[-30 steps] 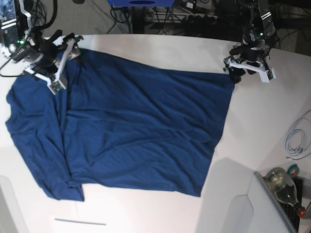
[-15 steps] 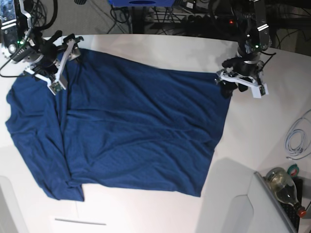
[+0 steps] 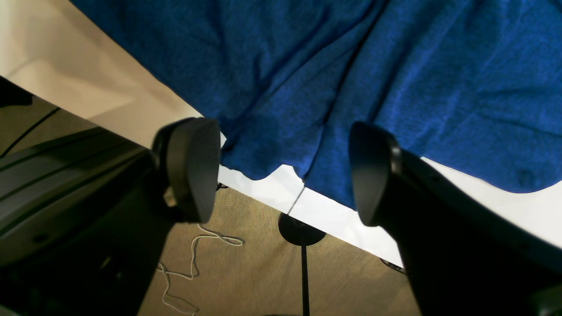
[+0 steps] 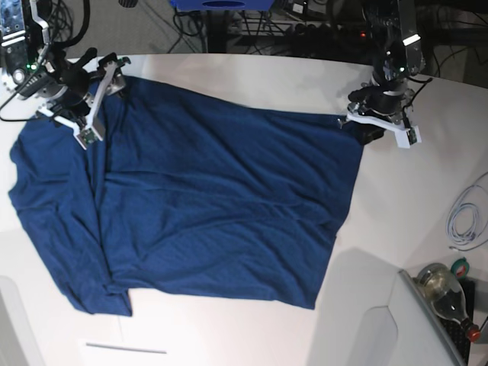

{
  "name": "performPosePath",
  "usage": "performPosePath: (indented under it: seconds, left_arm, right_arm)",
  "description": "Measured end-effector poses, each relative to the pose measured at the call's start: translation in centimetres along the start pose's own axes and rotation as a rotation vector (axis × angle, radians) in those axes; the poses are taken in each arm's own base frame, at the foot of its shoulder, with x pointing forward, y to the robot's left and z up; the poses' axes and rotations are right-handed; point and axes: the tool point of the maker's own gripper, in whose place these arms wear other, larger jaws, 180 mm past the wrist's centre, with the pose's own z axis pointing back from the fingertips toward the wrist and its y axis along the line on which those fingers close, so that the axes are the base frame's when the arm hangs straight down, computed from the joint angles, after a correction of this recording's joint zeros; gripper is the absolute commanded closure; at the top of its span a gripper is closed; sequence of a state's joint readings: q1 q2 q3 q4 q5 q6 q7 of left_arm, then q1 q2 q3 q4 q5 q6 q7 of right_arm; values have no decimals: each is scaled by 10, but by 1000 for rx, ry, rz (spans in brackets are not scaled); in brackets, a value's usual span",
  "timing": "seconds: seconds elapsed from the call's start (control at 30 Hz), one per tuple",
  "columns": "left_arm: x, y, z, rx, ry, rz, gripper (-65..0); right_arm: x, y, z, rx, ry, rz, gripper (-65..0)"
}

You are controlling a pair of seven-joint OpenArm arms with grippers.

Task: Layout the t-shirt on the table in an organized manner, then fold the t-shirt properly
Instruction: 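Hold both shirt corners and pull them apart to stretch the shirt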

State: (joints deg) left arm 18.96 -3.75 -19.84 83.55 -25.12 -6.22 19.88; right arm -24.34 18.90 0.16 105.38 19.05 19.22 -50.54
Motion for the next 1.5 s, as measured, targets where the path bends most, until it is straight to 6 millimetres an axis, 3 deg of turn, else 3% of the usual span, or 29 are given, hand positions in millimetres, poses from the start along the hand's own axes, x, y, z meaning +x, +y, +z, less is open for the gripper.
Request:
performPosePath:
  seconds: [0.13,0.2,0.37,0.67,0.87,0.97,1.17,1.33,1.5]
  left_arm:
    - [7,-1,4,-7,-17,-11,-393]
    - [5,4,1,3,-13,-13,-395]
    - [-9,11,-7,19,34,5,-344]
    - [-5,5,-10,6,24,2,-148]
    - [-6,5,-10,7,26,3,-69]
    - [-6,6,-10,8,26,2,0]
    - [-5,5,-7,6,24,-3,0]
    - [-3,1,14,-4,56,-42,0]
    - [-5,-3,22,-17,91,-55,0]
  right_arm:
    - [0,0,0,0,0,0,-426]
    - [0,0,0,0,-1,0,-426]
    - [0,0,0,0,0,0,-426]
    - [0,0,0,0,0,0,-426]
    - [0,0,0,0,0,0,-426]
    - [0,0,0,0,0,0,-426]
    - [0,0,0,0,0,0,-426]
    - [0,0,0,0,1,0,-426]
    - [5,-1,-1,-4,-9,-5,-426]
